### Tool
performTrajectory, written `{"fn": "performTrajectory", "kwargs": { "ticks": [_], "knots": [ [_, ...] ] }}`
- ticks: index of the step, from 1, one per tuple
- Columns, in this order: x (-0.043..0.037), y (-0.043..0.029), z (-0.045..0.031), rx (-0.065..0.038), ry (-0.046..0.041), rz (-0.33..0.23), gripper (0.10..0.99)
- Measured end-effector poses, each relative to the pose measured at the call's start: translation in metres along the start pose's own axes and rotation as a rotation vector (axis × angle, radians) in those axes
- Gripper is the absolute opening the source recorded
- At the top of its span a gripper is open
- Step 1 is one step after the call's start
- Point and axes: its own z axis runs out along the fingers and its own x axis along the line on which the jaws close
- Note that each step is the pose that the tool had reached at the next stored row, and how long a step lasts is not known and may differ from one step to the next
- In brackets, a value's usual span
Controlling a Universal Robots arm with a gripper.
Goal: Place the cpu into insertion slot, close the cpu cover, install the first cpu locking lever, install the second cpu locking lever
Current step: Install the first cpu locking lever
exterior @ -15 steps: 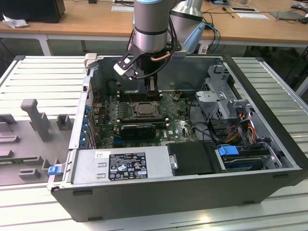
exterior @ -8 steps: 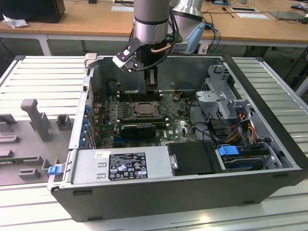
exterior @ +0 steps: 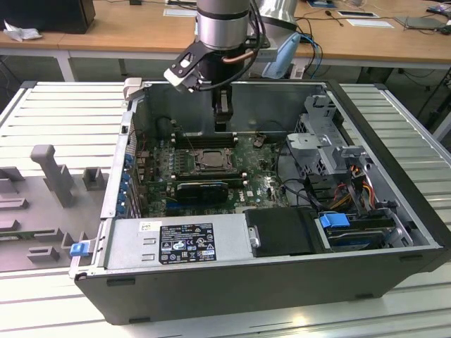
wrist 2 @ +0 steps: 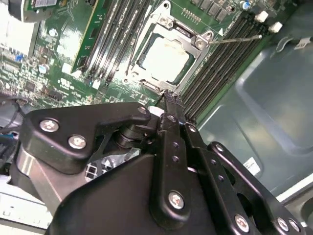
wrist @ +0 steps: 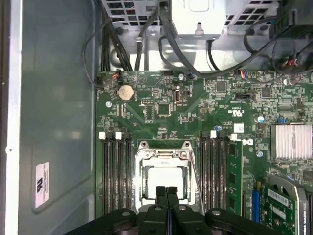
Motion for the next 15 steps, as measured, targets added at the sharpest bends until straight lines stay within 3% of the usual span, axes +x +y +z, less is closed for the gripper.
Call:
{"fn": "performTrajectory", "kwargs": {
  "ticks": [1, 8, 13, 15],
  "knots": [
    [0.0, 0.0, 0.0002, 0.001, 0.002, -0.044, 0.106],
    [0.0, 0.0001, 0.0003, 0.005, 0.0071, -0.159, 0.106],
    [-0.0001, 0.0001, 0.0006, 0.01, 0.0147, -0.324, 0.106],
    [-0.0001, 0.0001, 0.001, 0.012, 0.0167, -0.366, 0.106]
  ]
}}
